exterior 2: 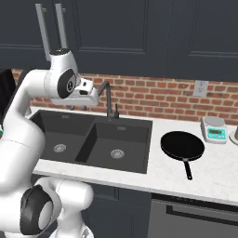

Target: Pick the pan and sponge and place them into the sink. Then turn on the water.

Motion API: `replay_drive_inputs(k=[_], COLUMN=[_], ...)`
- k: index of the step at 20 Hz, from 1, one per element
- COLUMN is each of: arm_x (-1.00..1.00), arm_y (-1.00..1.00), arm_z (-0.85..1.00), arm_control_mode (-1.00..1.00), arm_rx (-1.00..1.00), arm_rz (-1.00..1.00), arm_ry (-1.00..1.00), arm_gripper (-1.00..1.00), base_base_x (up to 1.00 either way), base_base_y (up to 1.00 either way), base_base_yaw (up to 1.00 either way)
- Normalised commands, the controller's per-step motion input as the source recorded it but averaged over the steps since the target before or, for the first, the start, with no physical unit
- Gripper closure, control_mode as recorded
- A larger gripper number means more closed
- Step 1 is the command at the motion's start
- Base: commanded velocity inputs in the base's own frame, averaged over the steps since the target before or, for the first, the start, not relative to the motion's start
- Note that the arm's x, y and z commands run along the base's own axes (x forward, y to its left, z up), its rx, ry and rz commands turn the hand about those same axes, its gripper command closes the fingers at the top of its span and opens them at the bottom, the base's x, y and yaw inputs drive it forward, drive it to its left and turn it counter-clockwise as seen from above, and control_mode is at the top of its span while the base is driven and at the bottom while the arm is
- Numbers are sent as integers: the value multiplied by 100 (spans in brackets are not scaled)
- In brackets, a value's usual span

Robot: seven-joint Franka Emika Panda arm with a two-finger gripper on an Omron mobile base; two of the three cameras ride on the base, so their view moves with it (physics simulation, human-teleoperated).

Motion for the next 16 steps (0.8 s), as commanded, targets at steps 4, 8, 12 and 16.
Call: replay_drive_inputs(k=[4,8,12,16], arm_x=[-24,-54,-90,-98], arm_y=[0,1,31,74], arm_z=[0,0,-8,-9], arm_control_mode=[-100,-100,-100,-100], arm_rx=[0,0,0,0], arm_rz=[1,5,1,0], arm_ry=[0,-3,0,0], arm_gripper=[-100,-100,-100,-100], base_base_x=[0,0,0,0], base_base_y=[0,0,0,0], base_base_yaw=[0,0,0,0])
